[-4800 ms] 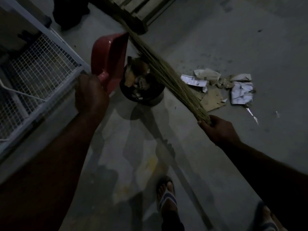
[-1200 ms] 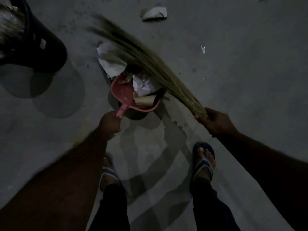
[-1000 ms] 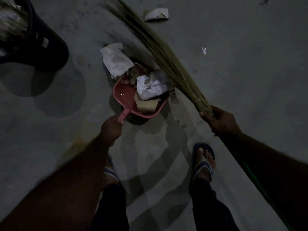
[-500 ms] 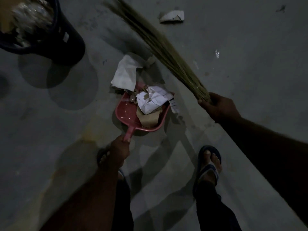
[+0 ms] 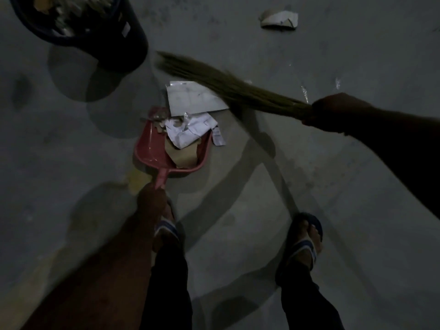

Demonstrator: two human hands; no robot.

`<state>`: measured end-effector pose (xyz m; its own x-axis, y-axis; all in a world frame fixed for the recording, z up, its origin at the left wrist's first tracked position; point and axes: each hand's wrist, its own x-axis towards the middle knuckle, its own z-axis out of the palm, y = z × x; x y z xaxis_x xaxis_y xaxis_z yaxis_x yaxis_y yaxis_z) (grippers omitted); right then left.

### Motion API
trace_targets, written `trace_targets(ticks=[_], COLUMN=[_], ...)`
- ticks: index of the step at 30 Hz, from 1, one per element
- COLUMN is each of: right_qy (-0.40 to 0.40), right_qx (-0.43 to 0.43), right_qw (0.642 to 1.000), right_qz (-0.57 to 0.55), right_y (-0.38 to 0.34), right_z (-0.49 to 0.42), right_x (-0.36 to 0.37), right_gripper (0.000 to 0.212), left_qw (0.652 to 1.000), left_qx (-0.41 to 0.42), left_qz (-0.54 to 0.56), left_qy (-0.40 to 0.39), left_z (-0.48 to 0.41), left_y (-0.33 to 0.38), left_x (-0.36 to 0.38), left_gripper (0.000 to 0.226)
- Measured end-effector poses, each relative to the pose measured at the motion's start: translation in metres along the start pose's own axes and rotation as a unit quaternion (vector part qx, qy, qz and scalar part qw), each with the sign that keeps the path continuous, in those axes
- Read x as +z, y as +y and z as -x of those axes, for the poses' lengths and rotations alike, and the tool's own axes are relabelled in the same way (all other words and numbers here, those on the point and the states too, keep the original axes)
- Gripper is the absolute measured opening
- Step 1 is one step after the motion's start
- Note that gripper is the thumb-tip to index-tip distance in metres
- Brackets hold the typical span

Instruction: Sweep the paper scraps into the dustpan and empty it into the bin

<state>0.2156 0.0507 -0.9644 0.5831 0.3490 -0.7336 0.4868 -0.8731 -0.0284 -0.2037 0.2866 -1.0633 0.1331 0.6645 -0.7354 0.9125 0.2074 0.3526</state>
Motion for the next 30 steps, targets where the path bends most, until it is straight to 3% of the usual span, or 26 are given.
trace_targets(ticks=[2, 3, 4, 5, 8, 9, 12, 15, 17, 20, 22, 24, 26, 28, 30], right_qy=[-0.053, -0.07, -0.084, -0.094, -0.108, -0.113, -0.135, -0.135, -0.112, -0.062, -0.02, 0.014, 0.036, 0.052, 0.06], right_qx=[0.053, 0.066, 0.067, 0.061, 0.045, 0.038, 0.017, -0.026, -0.043, -0.028, 0.006, 0.023, 0.025, 0.036, 0.046], right_qw=[0.994, 0.989, 0.987, 0.985, 0.979, 0.978, 0.981, 0.986, 0.99, 0.993, 0.989, 0.984, 0.979, 0.97, 0.967], right_qz=[-0.08, -0.11, -0.122, -0.127, -0.166, -0.169, -0.139, -0.091, -0.078, -0.096, -0.145, -0.177, -0.202, -0.233, -0.242], right_y=[0.006, 0.009, 0.011, 0.013, 0.01, 0.008, 0.002, 0.006, 0.014, 0.026, 0.034, 0.041, 0.047, 0.051, 0.054], right_z=[0.011, 0.017, 0.024, 0.029, 0.044, 0.049, 0.058, 0.061, 0.063, 0.064, 0.063, 0.061, 0.059, 0.057, 0.056], right_x=[0.011, 0.02, 0.029, 0.038, 0.063, 0.068, 0.078, 0.08, 0.077, 0.068, 0.061, 0.052, 0.043, 0.036, 0.032], right_gripper=[0.043, 0.047, 0.051, 0.054, 0.058, 0.058, 0.054, 0.044, 0.043, 0.05, 0.057, 0.058, 0.052, 0.049, 0.048], left_qw=[0.99, 0.979, 0.948, 0.931, 0.909, 0.896, 0.89, 0.956, 0.969, 0.964, 0.952, 0.942, 0.911, 0.855, 0.854], left_qx=[0.136, 0.201, 0.309, 0.349, 0.362, 0.38, 0.387, 0.256, 0.217, 0.152, 0.174, 0.202, 0.318, 0.431, 0.409], left_qz=[-0.008, -0.033, -0.068, -0.108, -0.202, -0.23, -0.23, -0.086, -0.114, -0.215, -0.252, -0.267, -0.263, -0.288, -0.32], left_qy=[0.037, 0.002, 0.03, 0.018, -0.038, -0.025, -0.074, -0.118, 0.035, 0.022, 0.018, 0.004, 0.016, 0.004, -0.045], left_z=[-0.005, -0.009, -0.015, -0.026, -0.056, -0.062, -0.062, -0.044, -0.042, -0.046, -0.041, -0.035, -0.033, -0.042, -0.046], left_y=[0.014, 0.018, 0.021, 0.023, 0.022, 0.019, 0.028, 0.046, 0.053, 0.053, 0.056, 0.058, 0.052, 0.034, 0.03], left_x=[-0.003, -0.006, -0.008, -0.008, -0.007, -0.009, -0.013, -0.012, -0.008, -0.004, -0.006, -0.006, -0.01, -0.016, -0.021], left_gripper=[0.024, 0.037, 0.05, 0.054, 0.05, 0.049, 0.035, 0.038, 0.034, 0.028, 0.012, 0.011, 0.012, 0.022, 0.032])
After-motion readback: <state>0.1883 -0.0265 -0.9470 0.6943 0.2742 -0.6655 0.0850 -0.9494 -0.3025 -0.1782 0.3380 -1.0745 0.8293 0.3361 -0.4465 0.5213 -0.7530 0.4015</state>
